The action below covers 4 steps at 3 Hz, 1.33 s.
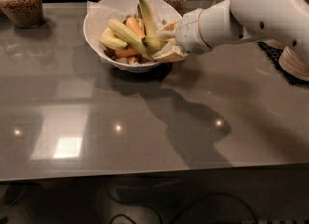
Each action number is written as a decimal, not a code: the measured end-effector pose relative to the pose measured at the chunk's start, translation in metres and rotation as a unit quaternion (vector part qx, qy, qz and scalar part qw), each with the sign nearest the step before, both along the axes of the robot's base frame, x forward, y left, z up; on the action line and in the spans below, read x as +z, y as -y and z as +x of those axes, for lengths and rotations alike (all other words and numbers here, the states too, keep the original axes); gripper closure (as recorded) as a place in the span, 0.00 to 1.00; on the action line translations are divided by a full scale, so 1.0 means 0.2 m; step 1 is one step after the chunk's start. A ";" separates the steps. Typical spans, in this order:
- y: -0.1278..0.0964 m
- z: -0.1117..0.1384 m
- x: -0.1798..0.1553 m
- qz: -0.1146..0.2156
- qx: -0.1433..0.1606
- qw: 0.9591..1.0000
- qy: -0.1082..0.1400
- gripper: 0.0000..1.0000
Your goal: Pick banana from white bowl
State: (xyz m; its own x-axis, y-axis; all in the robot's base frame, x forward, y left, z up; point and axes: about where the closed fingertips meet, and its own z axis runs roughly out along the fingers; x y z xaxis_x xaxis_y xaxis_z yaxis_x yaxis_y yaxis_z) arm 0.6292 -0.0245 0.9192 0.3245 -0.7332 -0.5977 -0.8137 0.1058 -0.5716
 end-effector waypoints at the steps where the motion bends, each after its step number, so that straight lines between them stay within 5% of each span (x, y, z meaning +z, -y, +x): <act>1: 0.00 -0.01 0.01 -0.003 0.000 1.000 0.003 0.89; 2: 0.01 -0.01 0.07 -0.006 -0.004 1.000 0.020 1.00; 4: 0.06 0.00 0.26 -0.014 -0.014 0.998 0.063 1.00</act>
Offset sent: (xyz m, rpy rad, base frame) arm -0.0013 -0.0105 0.0303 -0.0178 -0.0799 -0.0267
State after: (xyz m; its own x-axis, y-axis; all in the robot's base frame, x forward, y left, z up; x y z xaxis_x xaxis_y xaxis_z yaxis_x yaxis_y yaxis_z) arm 0.6296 -0.0369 0.9716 0.3746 -0.7592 -0.5322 -0.7318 0.1103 -0.6725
